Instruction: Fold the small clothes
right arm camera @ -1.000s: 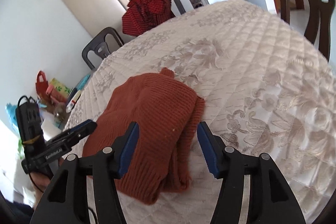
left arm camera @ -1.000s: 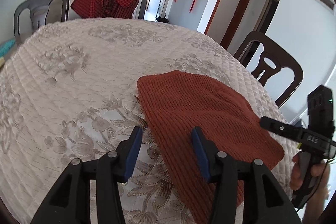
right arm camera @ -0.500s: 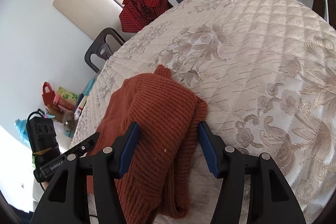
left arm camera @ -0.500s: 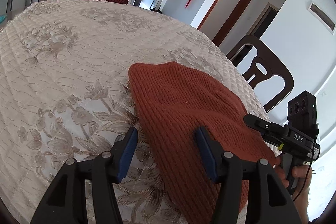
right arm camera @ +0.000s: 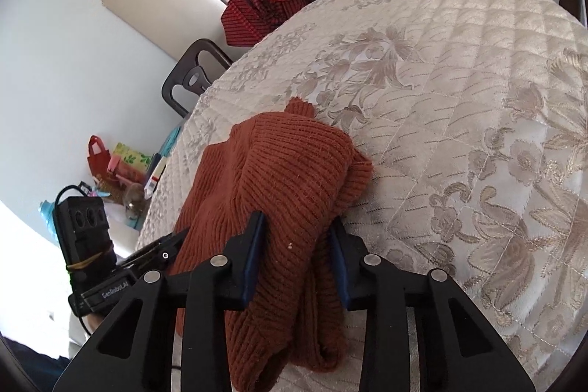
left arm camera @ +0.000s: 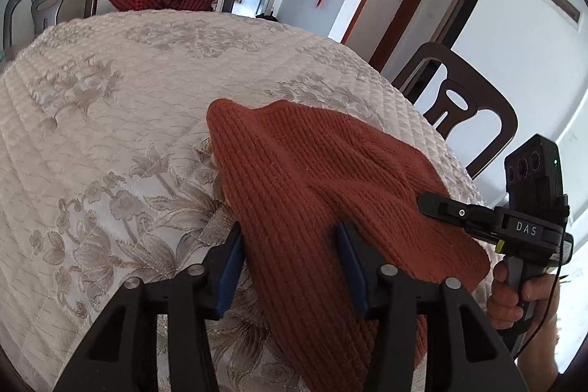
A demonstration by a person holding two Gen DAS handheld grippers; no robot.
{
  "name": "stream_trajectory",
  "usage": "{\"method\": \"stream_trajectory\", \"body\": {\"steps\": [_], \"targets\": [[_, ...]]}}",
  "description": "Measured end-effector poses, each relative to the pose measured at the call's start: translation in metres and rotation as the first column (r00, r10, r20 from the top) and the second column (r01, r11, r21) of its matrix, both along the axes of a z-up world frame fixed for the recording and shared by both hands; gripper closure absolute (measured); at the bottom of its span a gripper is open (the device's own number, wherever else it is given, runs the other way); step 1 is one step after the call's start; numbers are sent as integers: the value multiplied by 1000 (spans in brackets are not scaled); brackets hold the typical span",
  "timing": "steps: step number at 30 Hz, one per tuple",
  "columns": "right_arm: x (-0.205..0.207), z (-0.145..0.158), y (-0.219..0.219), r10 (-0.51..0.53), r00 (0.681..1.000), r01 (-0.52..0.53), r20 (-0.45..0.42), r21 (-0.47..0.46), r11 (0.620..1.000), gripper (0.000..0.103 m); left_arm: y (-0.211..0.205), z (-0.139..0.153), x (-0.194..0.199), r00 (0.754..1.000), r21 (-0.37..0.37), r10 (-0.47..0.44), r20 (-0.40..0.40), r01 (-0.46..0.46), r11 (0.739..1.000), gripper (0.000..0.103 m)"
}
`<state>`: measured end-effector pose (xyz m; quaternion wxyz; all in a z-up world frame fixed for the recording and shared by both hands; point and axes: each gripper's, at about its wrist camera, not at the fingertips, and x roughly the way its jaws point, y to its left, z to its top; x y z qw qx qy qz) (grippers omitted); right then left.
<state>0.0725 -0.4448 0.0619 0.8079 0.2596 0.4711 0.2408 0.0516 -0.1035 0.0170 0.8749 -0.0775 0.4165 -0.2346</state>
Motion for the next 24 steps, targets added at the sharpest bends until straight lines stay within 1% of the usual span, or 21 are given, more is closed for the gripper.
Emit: {"method": "stream_trajectory", "body": {"steps": [4, 7, 14, 21, 24], "targets": [[0, 3, 2, -3, 1000, 3, 6, -7, 1000, 74, -1, 7, -3, 1000, 29, 1, 27, -1, 1000, 64], [-3, 10, 4, 0, 1000, 0, 22, -17, 1000, 76, 1, 13, -5, 999, 33, -6, 40, 4, 999, 67], [-2, 30, 21, 39, 997, -38, 72, -11, 999, 77, 11, 31, -10, 995, 50, -3, 95, -2, 999, 69], [9, 38, 59, 102, 989, -104, 105, 11, 995, 77, 43, 47, -7, 988, 80, 57, 145, -69, 994, 69], [15, 38, 77, 127, 986, -130, 109, 24, 991, 77, 62, 49, -4, 983, 106, 87, 163, -105, 989, 69]]}}
